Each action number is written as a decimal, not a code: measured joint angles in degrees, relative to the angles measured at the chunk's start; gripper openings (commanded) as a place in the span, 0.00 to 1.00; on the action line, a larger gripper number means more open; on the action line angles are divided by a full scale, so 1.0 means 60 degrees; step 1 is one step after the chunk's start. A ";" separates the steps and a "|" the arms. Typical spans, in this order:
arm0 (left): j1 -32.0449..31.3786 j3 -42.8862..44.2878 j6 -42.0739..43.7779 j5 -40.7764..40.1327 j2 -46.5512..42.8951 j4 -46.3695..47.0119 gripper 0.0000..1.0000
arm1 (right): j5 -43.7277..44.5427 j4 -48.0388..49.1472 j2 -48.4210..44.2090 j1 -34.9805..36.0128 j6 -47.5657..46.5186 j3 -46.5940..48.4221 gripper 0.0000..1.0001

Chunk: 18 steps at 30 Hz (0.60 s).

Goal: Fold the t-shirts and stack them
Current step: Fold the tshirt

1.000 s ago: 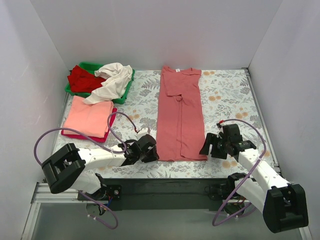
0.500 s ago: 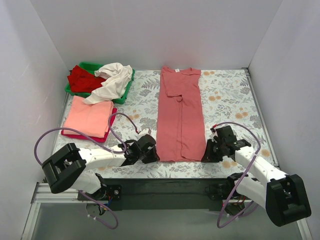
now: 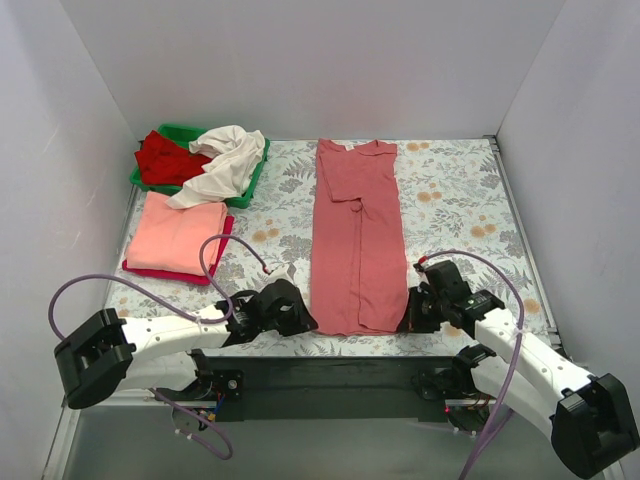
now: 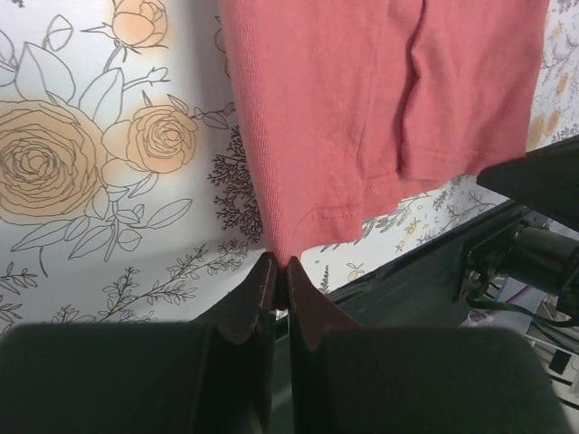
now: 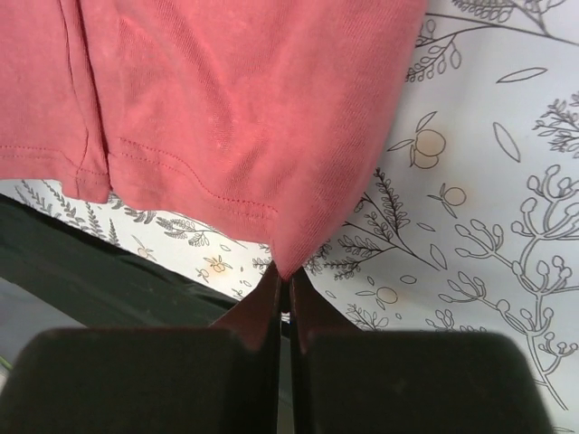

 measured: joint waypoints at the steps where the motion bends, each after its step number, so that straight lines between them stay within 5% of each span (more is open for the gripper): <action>1: -0.0007 0.0007 0.0007 -0.0018 -0.0004 -0.0007 0.00 | 0.0062 -0.0040 -0.0055 0.0011 0.0018 0.0022 0.01; 10: 0.0124 0.1829 0.0685 -0.0557 0.1614 -0.0346 0.00 | 0.1122 -0.0208 0.0667 0.0029 -0.0131 0.1650 0.01; 18: 0.1770 0.3519 0.1712 -0.0455 0.2677 -0.0226 0.00 | 0.1708 0.0845 0.2514 -0.0062 -0.0590 0.3599 0.01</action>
